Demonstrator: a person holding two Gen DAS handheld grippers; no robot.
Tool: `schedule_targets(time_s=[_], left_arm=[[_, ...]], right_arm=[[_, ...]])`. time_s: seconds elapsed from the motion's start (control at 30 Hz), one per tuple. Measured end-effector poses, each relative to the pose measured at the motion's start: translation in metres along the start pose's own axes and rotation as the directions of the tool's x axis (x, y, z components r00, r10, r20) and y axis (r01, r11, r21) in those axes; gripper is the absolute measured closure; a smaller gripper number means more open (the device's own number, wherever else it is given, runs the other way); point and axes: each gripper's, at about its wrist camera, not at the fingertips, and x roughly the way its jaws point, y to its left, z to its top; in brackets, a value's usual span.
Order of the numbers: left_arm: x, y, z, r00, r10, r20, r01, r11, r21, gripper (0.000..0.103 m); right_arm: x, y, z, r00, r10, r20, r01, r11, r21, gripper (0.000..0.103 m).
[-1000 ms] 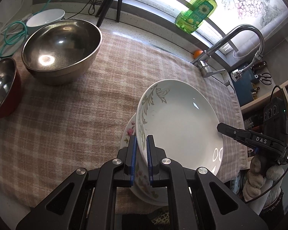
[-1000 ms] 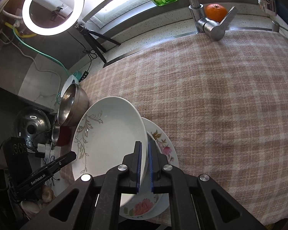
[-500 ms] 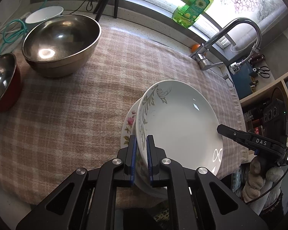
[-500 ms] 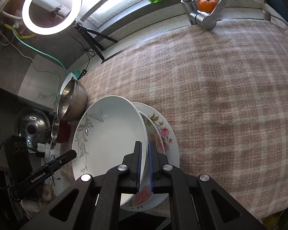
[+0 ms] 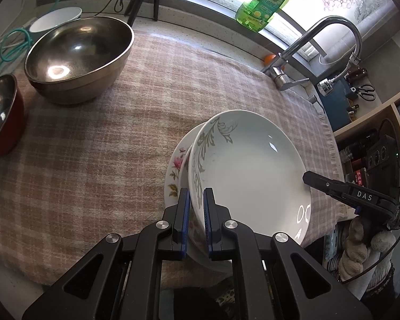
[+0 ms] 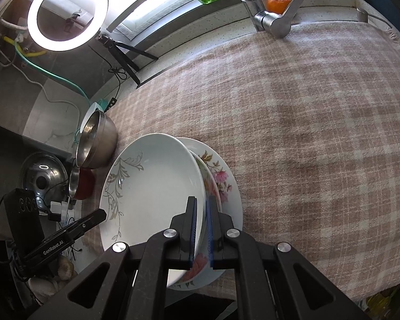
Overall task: Organize plates and bowls
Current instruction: 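Lower the leaf-pattern plate onto the pink-rose plate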
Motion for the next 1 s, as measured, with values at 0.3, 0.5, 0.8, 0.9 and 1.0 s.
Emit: schedule_targets(time_s=[0.3, 0.5, 0.8, 0.9, 1.0], left_arm=[[0.006, -0.001, 0.0, 1.0, 0.013, -0.016, -0.013, 1.0, 0.011, 0.095], [0.011, 0.001, -0.002, 0.999, 0.023, -0.026, -0.023, 1.0, 0.007, 0.095], [0.012, 0.001, -0.003, 0.999, 0.028, -0.027, -0.028, 1.0, 0.008, 0.095], [0.012, 0.002, -0.003, 0.999, 0.026, -0.029, -0.026, 1.0, 0.006, 0.095], [0.012, 0.001, -0.003, 0.999, 0.029, -0.028, -0.028, 1.0, 0.009, 0.095]], right_arm=[[0.004, -0.005, -0.005, 1.0, -0.004, -0.01, 0.004, 1.0, 0.008, 0.096], [0.01, -0.004, -0.008, 1.0, -0.013, -0.019, 0.013, 1.0, 0.001, 0.096], [0.013, -0.002, -0.008, 0.999, -0.019, -0.03, 0.019, 1.0, -0.006, 0.096], [0.013, -0.003, -0.009, 0.999, -0.023, -0.035, 0.022, 1.0, -0.013, 0.096], [0.014, -0.002, -0.009, 0.999, -0.029, -0.037, 0.028, 0.999, -0.019, 0.096]])
